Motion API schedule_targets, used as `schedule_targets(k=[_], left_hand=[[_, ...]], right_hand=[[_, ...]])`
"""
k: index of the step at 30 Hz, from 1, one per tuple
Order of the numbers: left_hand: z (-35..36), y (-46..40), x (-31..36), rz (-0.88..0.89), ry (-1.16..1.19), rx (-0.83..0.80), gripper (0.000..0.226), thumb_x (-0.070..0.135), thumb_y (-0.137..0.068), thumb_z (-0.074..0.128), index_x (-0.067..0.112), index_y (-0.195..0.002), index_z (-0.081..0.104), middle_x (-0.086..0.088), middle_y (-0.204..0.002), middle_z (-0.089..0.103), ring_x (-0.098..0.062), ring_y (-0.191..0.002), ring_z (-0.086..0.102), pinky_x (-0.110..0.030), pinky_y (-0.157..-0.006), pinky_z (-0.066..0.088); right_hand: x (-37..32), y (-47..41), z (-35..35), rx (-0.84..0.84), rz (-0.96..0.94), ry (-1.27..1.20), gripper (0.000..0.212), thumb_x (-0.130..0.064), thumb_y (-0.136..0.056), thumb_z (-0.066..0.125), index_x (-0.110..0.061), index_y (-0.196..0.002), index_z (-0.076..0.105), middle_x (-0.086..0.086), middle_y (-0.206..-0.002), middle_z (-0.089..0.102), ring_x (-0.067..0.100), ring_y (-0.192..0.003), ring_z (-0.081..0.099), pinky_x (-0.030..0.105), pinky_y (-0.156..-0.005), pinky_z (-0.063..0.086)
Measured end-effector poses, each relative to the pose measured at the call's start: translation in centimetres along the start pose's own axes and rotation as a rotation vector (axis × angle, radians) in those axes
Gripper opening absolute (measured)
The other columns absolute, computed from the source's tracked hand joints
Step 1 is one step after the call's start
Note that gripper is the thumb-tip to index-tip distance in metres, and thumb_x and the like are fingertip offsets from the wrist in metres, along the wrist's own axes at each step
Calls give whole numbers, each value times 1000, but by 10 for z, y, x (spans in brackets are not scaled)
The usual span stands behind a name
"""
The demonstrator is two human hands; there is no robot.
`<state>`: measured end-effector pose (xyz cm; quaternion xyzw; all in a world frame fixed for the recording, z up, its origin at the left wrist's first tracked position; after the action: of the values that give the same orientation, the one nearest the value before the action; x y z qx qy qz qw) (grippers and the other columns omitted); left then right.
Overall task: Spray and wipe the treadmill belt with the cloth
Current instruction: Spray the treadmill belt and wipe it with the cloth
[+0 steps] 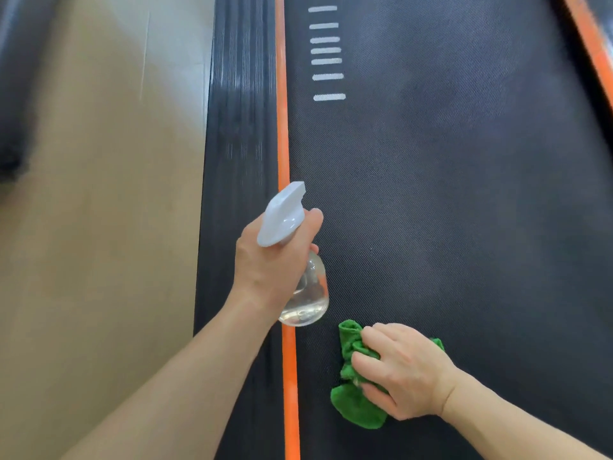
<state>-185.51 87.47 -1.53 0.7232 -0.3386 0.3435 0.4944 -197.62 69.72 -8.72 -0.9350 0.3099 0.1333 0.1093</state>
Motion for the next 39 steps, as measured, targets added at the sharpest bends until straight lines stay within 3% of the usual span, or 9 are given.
schedule_targets(k=[6,11,18,22,26,29,31,35,39], left_hand=[[-21,-8,-15,119,-9,-23,21,28,-93,76,13,-79,74,-7,-74,75,-17,-68,68,-32,-74,56],[-29,-6,-24,282,114,-56,17,16,-92,74,6,-79,72,-15,-74,70,-34,-75,66,-25,-68,55],[-29,4,-25,522,158,-73,16,29,-89,74,16,-81,76,-2,-74,77,-18,-73,74,-14,-75,54],[-31,8,-29,598,200,-44,15,32,-89,72,21,-80,75,2,-69,77,-11,-71,74,-16,-76,55],[-31,21,-31,678,191,-53,17,28,-90,71,12,-85,76,10,-72,77,-1,-73,73,-11,-78,52],[-29,30,-35,703,202,-50,7,23,-92,73,16,-92,75,-1,-79,75,-15,-74,73,-22,-81,57],[-26,34,-39,749,162,-46,15,31,-88,72,18,-96,76,0,-87,76,-29,-80,75,-41,-85,62],[-26,34,-42,760,200,-11,30,41,-81,71,18,-99,77,6,-85,75,-37,-82,74,-51,-86,62],[-24,37,-41,811,147,24,34,43,-83,70,16,-102,77,3,-88,75,-30,-82,74,-48,-87,62]], right_hand=[[-7,-9,-4,57,99,139,26,-32,-93,52,-17,-72,51,1,-72,46,22,-58,40,35,-49,38],[79,-75,-30,362,644,228,23,-32,-91,51,-17,-76,56,4,-77,53,29,-65,56,34,-51,42],[143,-126,-37,470,790,362,27,-39,-93,46,-16,-83,58,4,-79,58,35,-72,62,31,-57,29],[126,-120,-32,460,814,347,25,-40,-94,47,-19,-82,53,4,-85,62,33,-81,65,32,-60,30],[25,-74,-15,459,685,290,24,-41,-89,48,-21,-78,54,0,-80,61,28,-72,64,32,-54,36],[-60,-15,2,368,571,238,20,-37,-87,57,-21,-76,50,-3,-76,53,24,-68,56,35,-55,40],[-91,8,9,333,493,227,23,-35,-87,60,-21,-75,47,-3,-75,47,21,-64,49,33,-54,36],[-75,-12,10,286,314,300,21,-34,-92,54,-19,-77,52,0,-77,53,23,-65,52,35,-55,43],[13,-70,-12,444,666,402,22,-34,-90,49,-16,-77,55,6,-75,59,31,-62,61,31,-49,34]])
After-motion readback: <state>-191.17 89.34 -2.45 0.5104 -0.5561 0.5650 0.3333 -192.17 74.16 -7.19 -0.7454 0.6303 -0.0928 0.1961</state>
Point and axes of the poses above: each hand's wrist, its own y-axis away from the middle knuckle, its own z-axis out of the palm, x = y × z, the point moved 7 cm from there along -y, towards the middle knuckle
